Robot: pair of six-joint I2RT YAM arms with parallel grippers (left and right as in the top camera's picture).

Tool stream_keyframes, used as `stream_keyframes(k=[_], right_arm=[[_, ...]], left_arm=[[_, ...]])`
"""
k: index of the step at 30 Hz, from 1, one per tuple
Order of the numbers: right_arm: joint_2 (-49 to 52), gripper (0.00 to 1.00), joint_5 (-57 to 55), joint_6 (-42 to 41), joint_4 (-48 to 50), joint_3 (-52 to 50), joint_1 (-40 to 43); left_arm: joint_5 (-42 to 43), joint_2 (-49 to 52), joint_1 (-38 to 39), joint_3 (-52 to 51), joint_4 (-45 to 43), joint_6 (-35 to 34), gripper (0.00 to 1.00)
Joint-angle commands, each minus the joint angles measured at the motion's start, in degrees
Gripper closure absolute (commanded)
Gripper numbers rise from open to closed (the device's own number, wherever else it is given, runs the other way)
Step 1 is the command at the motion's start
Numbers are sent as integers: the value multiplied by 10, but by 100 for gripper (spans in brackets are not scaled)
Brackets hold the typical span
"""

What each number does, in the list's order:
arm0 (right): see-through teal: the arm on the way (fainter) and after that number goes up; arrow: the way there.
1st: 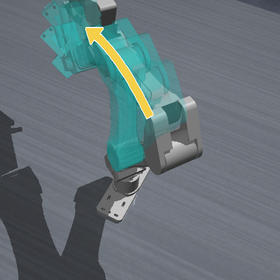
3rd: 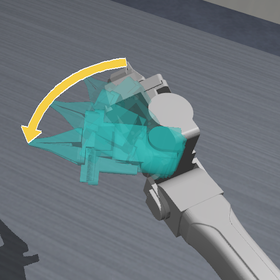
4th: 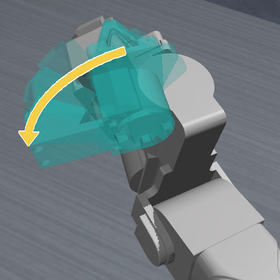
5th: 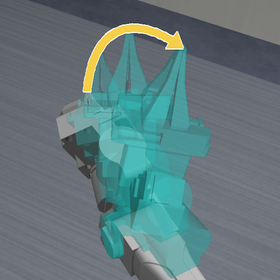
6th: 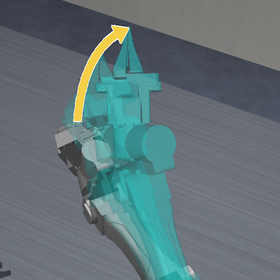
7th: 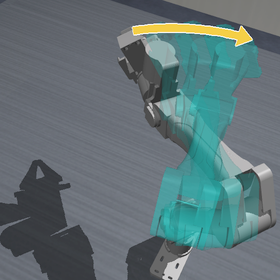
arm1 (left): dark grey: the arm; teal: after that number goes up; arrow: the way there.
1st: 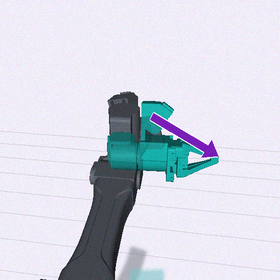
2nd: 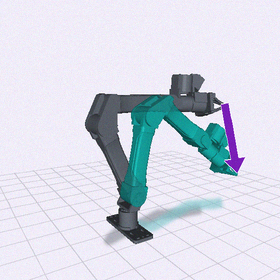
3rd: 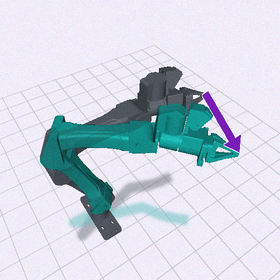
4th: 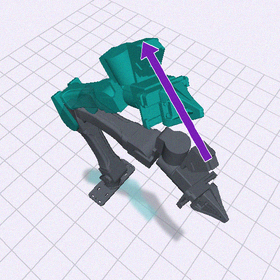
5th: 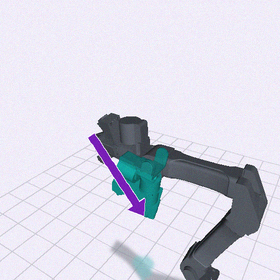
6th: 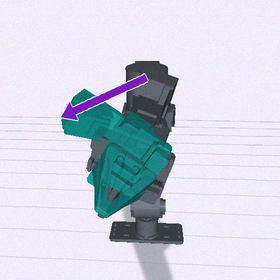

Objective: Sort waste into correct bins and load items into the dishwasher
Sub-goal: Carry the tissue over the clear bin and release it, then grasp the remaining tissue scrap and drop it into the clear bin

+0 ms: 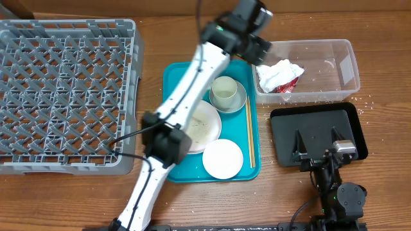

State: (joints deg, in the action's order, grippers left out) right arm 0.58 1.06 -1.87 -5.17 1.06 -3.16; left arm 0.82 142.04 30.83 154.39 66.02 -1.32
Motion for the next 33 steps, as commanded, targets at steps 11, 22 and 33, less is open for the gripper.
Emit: stream_keyframes(k=[11, 22, 33], right_arm=[[-4, 0, -4, 2, 3, -6, -4], [-4, 0, -4, 2, 3, -6, -4], [-4, 0, -4, 2, 3, -6, -4]], left_arm=[[59, -19, -179, -41, 194, 87, 5], [131, 78, -175, -50, 194, 136, 11], [132, 148, -147, -50, 155, 101, 18]])
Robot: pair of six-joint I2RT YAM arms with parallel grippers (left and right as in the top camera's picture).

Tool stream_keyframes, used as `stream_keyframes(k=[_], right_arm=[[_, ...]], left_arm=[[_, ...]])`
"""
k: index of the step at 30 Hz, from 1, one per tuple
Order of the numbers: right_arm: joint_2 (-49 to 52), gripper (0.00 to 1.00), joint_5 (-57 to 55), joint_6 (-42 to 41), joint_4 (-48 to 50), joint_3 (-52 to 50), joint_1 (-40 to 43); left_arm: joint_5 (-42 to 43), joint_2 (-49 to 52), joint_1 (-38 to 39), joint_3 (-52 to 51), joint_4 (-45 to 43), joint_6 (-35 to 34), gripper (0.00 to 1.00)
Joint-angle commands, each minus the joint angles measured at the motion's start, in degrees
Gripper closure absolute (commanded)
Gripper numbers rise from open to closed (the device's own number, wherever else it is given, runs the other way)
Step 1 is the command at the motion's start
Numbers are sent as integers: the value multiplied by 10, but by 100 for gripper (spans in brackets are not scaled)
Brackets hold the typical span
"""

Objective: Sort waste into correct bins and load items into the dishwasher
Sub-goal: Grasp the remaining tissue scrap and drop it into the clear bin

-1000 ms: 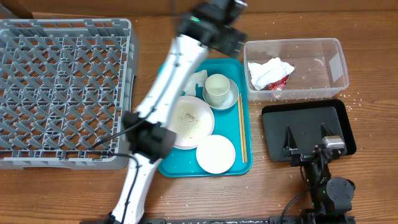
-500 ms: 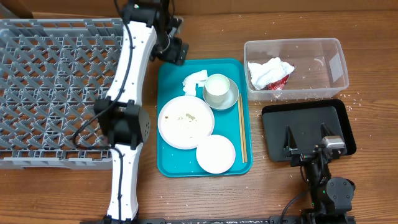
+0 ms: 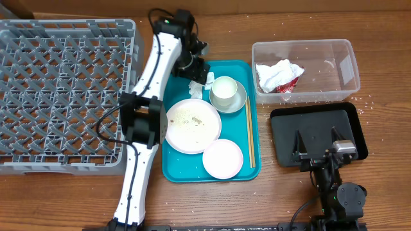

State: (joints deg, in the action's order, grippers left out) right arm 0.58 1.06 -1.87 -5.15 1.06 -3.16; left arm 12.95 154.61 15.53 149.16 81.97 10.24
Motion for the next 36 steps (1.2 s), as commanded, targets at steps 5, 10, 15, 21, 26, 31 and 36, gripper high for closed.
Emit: stream_keyframes(k=[5, 10, 15, 21, 26, 31, 36], right_arm=[[-4, 0, -4, 2, 3, -6, -4], [-4, 0, -4, 2, 3, -6, -4], [-4, 0, -4, 2, 3, -6, -4], [-4, 0, -4, 2, 3, -6, -4], [-4, 0, -4, 2, 3, -6, -4], [-4, 0, -4, 2, 3, -6, -4], [-4, 0, -4, 2, 3, -6, -4]], left_arm=[[10, 26, 6, 2, -11, -17, 51], [-12, 12, 6, 14, -7, -48, 91], [-30, -20, 0, 69, 1, -87, 96], [-14, -78, -2, 135, -67, -174, 96], [141, -87, 20, 141, -219, -197, 96], [165, -60, 82, 136, -300, -184, 96], [150, -30, 138, 135, -325, -137, 96]])
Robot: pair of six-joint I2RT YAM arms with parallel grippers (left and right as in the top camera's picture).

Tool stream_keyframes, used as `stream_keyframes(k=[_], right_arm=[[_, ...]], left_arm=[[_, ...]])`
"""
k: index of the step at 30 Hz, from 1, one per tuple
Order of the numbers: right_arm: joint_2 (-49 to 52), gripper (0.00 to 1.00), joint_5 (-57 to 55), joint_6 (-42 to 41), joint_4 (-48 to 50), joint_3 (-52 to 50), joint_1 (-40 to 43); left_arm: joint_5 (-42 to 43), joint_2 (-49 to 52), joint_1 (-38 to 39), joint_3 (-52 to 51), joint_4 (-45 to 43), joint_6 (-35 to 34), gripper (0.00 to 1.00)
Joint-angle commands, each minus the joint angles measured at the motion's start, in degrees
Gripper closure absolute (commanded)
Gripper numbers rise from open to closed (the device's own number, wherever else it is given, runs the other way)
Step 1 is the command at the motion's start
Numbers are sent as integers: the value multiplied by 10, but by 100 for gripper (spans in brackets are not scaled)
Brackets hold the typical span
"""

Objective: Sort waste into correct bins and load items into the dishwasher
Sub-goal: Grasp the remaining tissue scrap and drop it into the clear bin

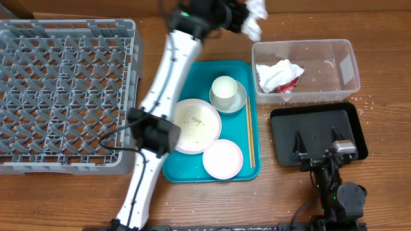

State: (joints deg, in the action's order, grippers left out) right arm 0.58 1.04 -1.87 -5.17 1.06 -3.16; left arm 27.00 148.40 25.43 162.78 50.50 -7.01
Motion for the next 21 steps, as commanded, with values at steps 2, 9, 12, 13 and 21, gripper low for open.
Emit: stream_keyframes(k=[2, 9, 12, 13, 21], right_arm=[[-4, 0, -3, 2, 3, -6, -4], [-4, 0, -3, 2, 3, -6, -4], [-4, 0, -3, 2, 3, -6, -4], [-4, 0, -3, 2, 3, -6, -4], [-4, 0, -3, 2, 3, -6, -4]], left_arm=[[-33, 41, 57, -1, -18, 38, 95], [-116, 46, 83, -3, -16, 38, 19], [-115, 39, 74, 0, -2, 36, 16], [-115, 33, 68, 2, 9, 36, 14], [-116, -67, 10, 5, 129, 36, 0]])
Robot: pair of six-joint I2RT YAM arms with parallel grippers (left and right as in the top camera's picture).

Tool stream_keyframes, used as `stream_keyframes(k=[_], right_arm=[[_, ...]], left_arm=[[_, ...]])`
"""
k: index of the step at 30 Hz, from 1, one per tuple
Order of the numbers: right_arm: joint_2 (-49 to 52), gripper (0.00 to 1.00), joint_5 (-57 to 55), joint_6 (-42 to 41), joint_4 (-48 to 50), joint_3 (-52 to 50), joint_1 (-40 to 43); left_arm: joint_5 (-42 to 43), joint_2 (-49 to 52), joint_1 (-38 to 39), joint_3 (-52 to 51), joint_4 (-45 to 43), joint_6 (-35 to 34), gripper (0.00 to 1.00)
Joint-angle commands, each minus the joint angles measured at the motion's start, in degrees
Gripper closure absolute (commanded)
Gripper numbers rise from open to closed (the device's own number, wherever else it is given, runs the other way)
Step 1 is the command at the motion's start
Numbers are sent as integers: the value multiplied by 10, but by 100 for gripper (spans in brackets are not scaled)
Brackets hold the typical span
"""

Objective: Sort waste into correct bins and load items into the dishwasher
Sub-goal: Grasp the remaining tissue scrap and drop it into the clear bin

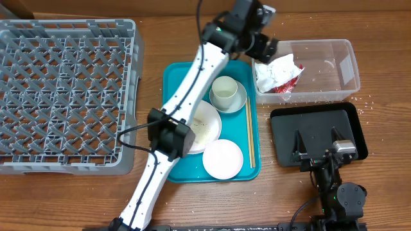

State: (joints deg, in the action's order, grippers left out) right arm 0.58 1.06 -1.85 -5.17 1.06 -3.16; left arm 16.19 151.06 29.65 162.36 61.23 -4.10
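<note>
My left gripper (268, 49) reaches over the left rim of the clear plastic bin (334, 67) and looks open. Crumpled white paper (277, 72) with a red scrap lies in the bin just beside its fingertips. On the teal tray (172, 77) sit a pale green cup (225, 91) on a saucer, a crumb-covered plate (207, 125), a small white plate (223, 158) and wooden chopsticks (248, 131). My right gripper (316, 142) rests open over the black tray (318, 122).
A large grey dishwasher rack (64, 96) fills the left of the wooden table. The left arm crosses diagonally over the teal tray and part of the crumb-covered plate. Small crumbs are scattered around the bin.
My left gripper was high behind the tray holding a crumpled white napkin. Now it is at the clear bin's left rim, and the napkin lies on the paper pile inside.
First my left gripper was at the clear bin beside the paper waste. Then it was down at the tray's far edge on a white napkin. Then it held that napkin up high behind the tray. Now the napkin is in the bin. The right arm stayed still.
</note>
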Motion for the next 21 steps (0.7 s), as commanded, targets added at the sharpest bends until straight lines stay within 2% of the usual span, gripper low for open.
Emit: stream_keyframes(k=[1, 8, 16, 21], right_arm=[[-4, 0, -4, 2, 3, -6, -4], [-4, 0, -4, 2, 3, -6, -4], [-4, 0, -4, 2, 3, -6, -4], [-4, 0, -4, 2, 3, -6, -4]], left_arm=[[-11, -112, -45, 10, 42, 7, 0], [-15, -206, -136, 10, 171, 7, 0], [-16, -217, -200, 9, 355, 28, 0], [-4, -217, -197, 8, 356, 23, 0]])
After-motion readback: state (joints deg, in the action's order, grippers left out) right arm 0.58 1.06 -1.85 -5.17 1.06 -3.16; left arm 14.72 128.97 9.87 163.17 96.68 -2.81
